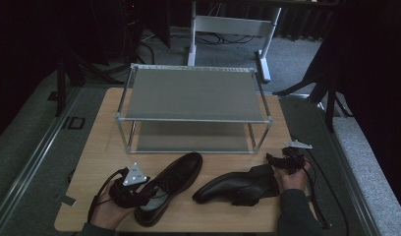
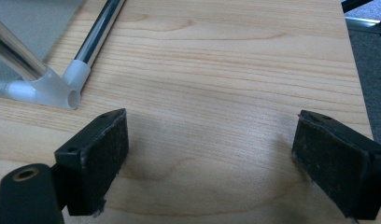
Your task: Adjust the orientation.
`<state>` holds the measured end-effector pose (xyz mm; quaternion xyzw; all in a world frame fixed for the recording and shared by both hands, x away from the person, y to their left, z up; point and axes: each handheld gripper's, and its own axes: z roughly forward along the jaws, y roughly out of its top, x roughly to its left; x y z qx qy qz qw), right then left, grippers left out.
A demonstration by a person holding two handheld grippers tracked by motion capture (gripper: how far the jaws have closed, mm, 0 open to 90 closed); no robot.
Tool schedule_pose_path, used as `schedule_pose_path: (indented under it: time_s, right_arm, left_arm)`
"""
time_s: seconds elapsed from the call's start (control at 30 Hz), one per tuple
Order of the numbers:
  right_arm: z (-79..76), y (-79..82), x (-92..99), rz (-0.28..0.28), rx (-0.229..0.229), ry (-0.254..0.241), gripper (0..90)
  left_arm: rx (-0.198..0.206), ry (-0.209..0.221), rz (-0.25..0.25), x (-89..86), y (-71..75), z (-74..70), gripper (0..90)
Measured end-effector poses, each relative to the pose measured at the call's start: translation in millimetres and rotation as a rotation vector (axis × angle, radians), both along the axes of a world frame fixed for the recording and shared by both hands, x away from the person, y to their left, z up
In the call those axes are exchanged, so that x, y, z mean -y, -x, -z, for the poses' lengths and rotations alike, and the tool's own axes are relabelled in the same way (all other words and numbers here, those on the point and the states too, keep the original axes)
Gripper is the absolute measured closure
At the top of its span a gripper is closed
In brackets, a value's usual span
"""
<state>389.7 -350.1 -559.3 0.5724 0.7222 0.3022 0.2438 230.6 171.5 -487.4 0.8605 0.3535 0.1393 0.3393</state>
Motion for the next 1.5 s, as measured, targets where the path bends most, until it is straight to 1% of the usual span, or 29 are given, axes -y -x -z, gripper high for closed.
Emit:
schedule_pose_path:
  time_s: [0.1,0.17,0.27,0.4,0.5,0.57,0.7,0.83,0.93,1.2,1.37,1.5]
  right_arm:
    - [0.0,0.0,0.0,0.000,0.000,0.000,10.5]
    - [0.0,0.0,0.0,0.000,0.000,0.000,10.5]
    - [0.0,0.0,-0.1,0.001,0.000,-0.001,10.5]
    - [0.0,0.0,-0.1,0.001,0.000,-0.001,10.5]
    - [0.0,0.0,-0.1,0.001,0.000,-0.001,10.5]
    - [0.0,0.0,-0.1,0.001,0.000,-0.001,10.5]
    - [0.0,0.0,-0.1,0.000,0.000,-0.001,10.5]
    - [0.0,0.0,-0.1,0.001,0.000,-0.001,10.5]
    - [0.0,0.0,-0.1,0.001,0.000,-0.001,10.5]
    - [0.0,0.0,-0.1,0.001,0.000,-0.001,10.5]
    - [0.0,0.0,-0.1,0.001,0.000,-0.001,10.5]
    - [0.0,0.0,-0.1,0.001,0.000,-0.001,10.5]
  left_arm:
    - [-0.002,-0.001,0.005,-0.1,0.2,-0.3,50.5]
    - [-0.002,-0.006,0.024,0.6,2.5,-1.4,50.4]
    - [-0.002,-0.015,0.033,1.2,3.6,-1.7,50.3]
    - [-0.009,-0.046,0.039,2.7,3.1,-0.4,50.0]
    - [-0.012,-0.050,0.045,2.4,2.5,-0.7,49.9]
    - [-0.016,-0.045,0.042,2.4,1.3,-0.6,50.1]
    - [-0.020,-0.043,0.057,3.6,-3.1,-2.2,50.1]
    - [-0.023,-0.049,0.071,5.3,-9.2,-4.2,50.0]
    - [-0.019,-0.054,0.070,6.0,-13.1,-5.4,50.0]
    - [-0.013,-0.066,0.089,12.7,-19.3,-5.5,49.9]
    - [-0.008,-0.067,0.094,16.3,-22.7,-6.0,52.4]
    - [-0.009,-0.078,0.104,19.1,-24.5,-5.7,53.9]
